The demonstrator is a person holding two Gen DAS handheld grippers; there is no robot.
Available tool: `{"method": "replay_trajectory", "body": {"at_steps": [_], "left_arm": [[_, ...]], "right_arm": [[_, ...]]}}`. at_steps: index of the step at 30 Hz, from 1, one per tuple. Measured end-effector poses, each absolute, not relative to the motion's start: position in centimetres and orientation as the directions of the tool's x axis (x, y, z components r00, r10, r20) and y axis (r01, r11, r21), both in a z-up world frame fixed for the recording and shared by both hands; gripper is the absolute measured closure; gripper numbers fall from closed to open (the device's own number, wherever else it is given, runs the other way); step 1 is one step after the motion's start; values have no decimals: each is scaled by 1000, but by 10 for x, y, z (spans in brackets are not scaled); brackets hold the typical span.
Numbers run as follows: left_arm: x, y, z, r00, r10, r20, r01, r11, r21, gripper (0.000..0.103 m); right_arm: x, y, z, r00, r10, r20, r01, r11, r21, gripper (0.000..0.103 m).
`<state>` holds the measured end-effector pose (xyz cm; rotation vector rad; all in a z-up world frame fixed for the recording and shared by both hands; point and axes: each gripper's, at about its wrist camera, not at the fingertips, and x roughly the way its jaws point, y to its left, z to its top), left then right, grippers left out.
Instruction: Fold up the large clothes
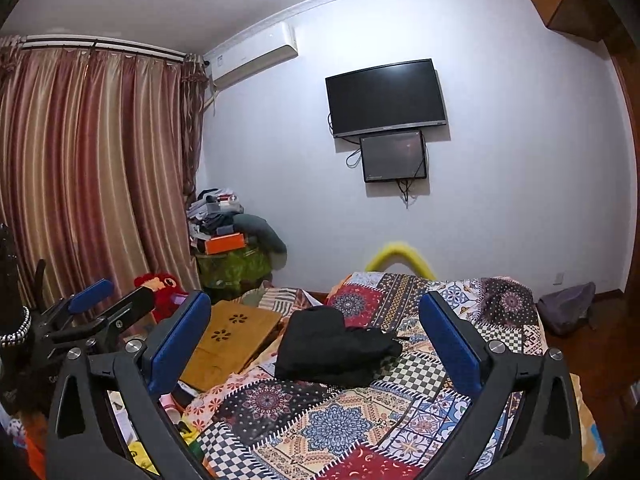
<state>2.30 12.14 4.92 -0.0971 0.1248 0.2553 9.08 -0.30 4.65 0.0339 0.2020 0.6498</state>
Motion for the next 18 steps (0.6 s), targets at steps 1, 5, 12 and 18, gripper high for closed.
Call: {"method": "replay_trajectory", "body": {"at_steps": [1,5,12,18], "left_arm": [[23,122,49,960,246,-135,-258,963,-80,0],[24,122,48,958,251,-139,-263,962,-76,0],[26,120,44,957,247,-151,-260,963,-70,0],[28,121,43,955,248,-160,-261,963,-66,0]], "right_arm": [[90,-3,46,779,602,-177,-596,798,93,0],[89,-1,44,780,598,-185,-593,800,89,0],[88,0,43,778,594,-206,-592,802,80,0],[89,0,45,778,591,-215,-588,805,84,0]]}}
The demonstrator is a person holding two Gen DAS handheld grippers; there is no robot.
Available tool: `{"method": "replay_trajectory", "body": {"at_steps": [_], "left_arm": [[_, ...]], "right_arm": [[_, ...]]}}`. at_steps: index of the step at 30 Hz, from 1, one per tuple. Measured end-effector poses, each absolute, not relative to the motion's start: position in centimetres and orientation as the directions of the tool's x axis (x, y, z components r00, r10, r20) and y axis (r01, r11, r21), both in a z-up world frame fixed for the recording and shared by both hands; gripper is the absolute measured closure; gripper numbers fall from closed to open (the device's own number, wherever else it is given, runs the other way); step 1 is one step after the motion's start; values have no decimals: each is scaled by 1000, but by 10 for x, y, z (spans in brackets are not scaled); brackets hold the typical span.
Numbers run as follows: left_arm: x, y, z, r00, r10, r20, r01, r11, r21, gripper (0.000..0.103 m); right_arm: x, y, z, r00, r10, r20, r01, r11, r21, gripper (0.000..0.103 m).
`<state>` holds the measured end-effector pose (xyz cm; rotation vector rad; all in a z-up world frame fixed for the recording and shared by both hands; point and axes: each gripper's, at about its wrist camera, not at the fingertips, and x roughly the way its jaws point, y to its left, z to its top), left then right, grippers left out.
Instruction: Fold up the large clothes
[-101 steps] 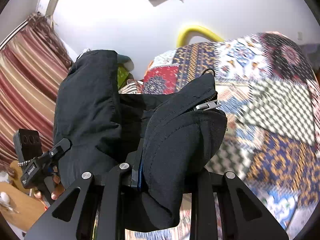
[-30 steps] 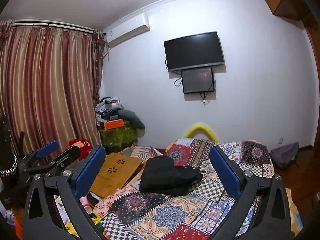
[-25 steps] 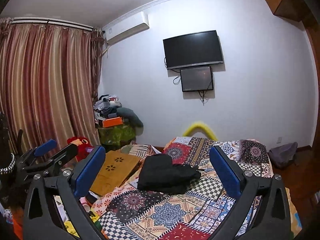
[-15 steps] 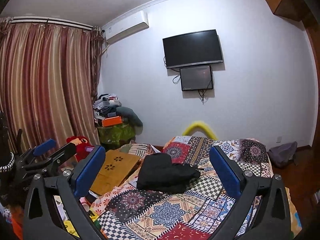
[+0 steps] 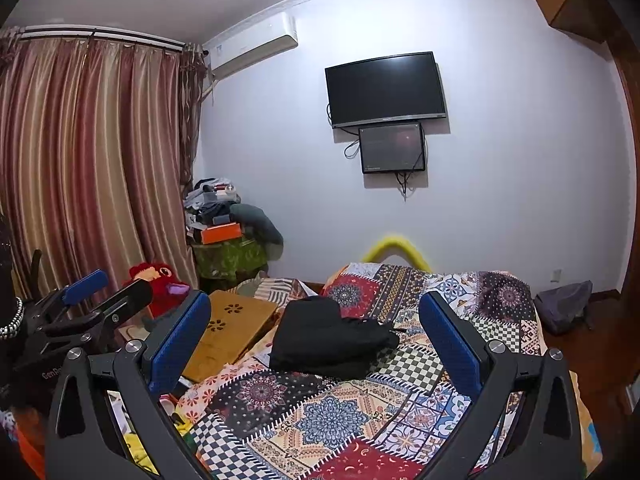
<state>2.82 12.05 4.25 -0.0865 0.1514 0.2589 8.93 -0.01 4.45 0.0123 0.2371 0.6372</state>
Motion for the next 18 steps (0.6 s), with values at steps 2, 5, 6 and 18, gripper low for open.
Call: {"method": "replay_trajectory", "body": {"at_steps": [2,5,6,18], "left_arm": [[29,120,43,955,247,-164,-260,963,-67,0],[29,121,42,955,244,-166,-258,964,-68,0],[29,121,42,955,244,-167,-258,964,-68,0],[29,120,39,958,231,-170,-246,967,-72,0]], "right_arm": [[90,0,45,777,590,-219,-587,805,87,0],[91,0,46,776,590,-224,-587,805,88,0],[91,0,46,776,589,-225,-586,805,88,0],[92,-2,45,778,585,-231,-580,809,97,0]]}}
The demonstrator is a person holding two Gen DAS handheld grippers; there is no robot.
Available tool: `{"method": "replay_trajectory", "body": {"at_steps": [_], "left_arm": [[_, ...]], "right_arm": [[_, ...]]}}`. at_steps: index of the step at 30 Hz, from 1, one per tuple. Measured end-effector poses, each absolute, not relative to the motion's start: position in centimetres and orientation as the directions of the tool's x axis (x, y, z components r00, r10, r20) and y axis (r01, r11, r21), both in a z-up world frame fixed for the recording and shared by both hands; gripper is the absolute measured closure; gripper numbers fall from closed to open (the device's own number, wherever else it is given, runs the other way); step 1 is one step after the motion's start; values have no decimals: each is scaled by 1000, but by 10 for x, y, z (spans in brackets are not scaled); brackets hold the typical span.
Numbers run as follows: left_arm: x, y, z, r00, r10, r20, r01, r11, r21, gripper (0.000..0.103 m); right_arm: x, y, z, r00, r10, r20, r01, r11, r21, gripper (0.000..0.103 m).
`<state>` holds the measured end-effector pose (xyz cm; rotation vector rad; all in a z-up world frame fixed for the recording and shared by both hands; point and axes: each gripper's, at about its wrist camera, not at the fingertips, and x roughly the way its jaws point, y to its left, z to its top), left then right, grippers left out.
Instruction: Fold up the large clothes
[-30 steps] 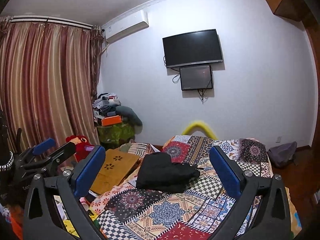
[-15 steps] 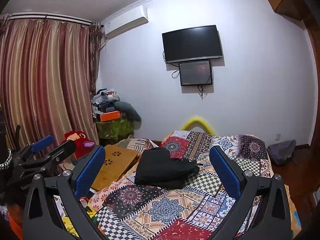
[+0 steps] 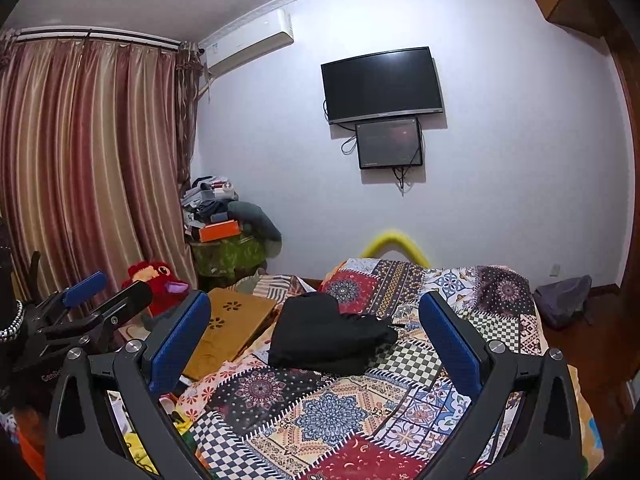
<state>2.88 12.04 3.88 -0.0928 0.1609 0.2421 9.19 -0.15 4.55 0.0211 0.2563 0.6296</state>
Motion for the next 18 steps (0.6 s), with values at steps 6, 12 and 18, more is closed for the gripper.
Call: {"method": "replay_trajectory", "body": {"at_steps": [6,12,18], "left_arm": [[31,119,37,960,218,-175,-233,970,-70,0],[33,117,37,962,203,-182,-219,973,-72,0],[36,116,37,966,178,-188,-193,979,-63,0]], "right_arm": [[94,-3,45,778,583,-235,-576,811,103,0],[94,-4,45,781,579,-235,-571,814,107,0],[95,-3,45,784,573,-236,-564,818,113,0]]}}
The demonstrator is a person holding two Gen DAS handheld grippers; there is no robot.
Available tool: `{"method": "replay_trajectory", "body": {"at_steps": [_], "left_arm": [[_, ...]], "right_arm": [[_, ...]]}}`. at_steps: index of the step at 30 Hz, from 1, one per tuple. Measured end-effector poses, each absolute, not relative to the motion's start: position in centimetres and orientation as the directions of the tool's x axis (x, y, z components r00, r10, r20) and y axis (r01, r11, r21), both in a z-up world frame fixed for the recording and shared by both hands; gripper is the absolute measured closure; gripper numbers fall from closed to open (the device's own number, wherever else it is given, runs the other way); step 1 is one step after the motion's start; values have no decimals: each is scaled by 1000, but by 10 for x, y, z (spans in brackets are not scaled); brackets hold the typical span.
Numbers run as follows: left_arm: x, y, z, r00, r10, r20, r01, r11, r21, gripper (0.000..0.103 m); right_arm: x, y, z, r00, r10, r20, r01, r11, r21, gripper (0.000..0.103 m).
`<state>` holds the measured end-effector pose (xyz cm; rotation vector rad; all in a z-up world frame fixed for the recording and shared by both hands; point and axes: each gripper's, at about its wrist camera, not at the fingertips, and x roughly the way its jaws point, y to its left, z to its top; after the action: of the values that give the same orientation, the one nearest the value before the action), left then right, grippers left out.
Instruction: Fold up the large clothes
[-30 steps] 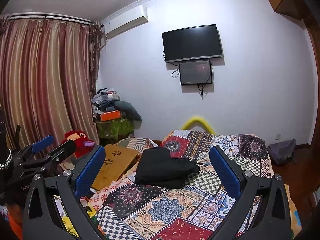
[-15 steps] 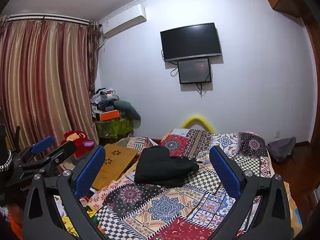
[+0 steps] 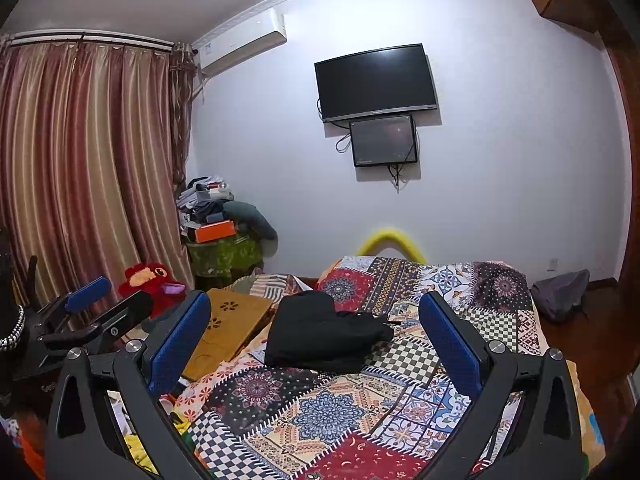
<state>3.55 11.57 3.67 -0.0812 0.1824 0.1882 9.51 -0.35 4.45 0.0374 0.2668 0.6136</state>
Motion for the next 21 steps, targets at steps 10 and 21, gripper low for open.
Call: {"method": "replay_trajectory", "body": {"at_steps": [10,21], "left_arm": [[37,116,35,965,172,-195,-190,979,-75,0],[36,116,33,966,175,-192,-192,978,-77,0]], "right_arm": [[96,-2,42,786,567,-248,-557,823,115,0],[97,1,42,788,562,-253,-555,825,106,0]]}}
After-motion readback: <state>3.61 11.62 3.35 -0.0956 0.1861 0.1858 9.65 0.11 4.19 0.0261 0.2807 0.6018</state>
